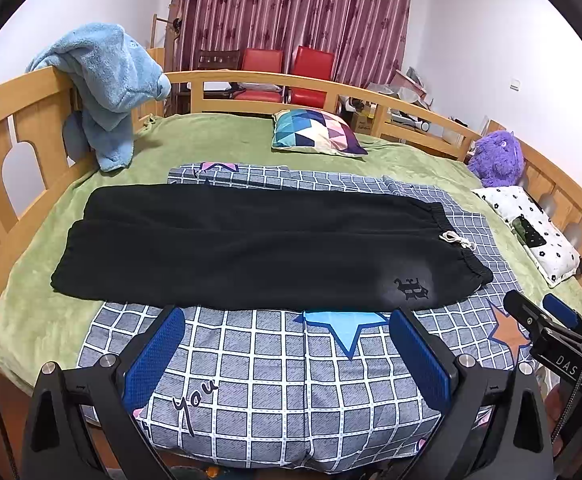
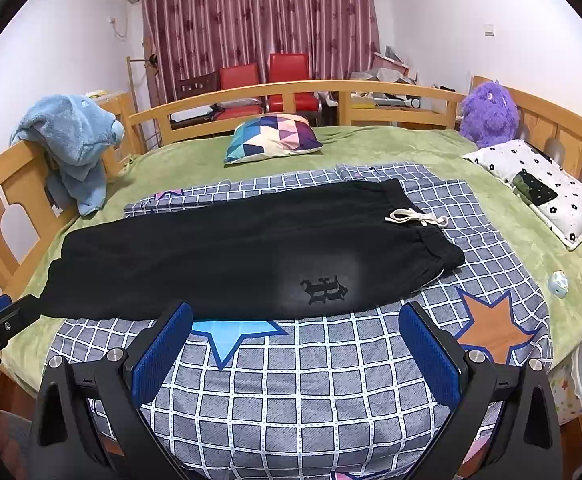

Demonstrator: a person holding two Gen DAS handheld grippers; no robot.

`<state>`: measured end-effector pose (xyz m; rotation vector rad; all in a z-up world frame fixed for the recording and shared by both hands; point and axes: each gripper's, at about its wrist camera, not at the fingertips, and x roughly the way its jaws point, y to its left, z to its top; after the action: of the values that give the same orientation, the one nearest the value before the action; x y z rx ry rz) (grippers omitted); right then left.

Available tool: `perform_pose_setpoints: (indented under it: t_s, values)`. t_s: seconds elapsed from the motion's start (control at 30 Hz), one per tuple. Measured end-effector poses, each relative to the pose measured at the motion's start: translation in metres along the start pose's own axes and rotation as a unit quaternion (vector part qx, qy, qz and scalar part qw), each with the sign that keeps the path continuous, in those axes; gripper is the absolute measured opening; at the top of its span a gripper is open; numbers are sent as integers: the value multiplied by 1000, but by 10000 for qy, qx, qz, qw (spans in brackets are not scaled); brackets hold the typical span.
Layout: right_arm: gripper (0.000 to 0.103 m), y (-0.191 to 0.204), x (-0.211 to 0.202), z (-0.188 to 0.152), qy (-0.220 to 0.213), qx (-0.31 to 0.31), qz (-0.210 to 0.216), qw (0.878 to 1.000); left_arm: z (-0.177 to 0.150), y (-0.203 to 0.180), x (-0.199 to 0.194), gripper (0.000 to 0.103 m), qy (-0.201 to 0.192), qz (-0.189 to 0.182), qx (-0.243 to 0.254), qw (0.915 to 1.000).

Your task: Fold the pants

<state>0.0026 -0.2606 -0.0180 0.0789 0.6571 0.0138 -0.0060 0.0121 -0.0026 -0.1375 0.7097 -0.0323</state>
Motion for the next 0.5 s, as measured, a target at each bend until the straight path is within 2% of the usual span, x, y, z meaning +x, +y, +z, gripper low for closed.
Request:
perform_pose_setpoints:
  t_s: [0.17, 0.4, 0.5]
  values:
    - [101, 2, -6, 0, -241, -22, 65, 9997, 1, 3, -2, 103, -66, 76, -8, 9999]
    - [102, 3, -16, -6, -720, -64, 399, 9966, -2, 9, -5, 103, -118, -127, -104, 9998]
    - [102, 5, -22, -10, -834, -194, 258, 9960, -11, 12, -9, 103, -316, -193, -259, 9990]
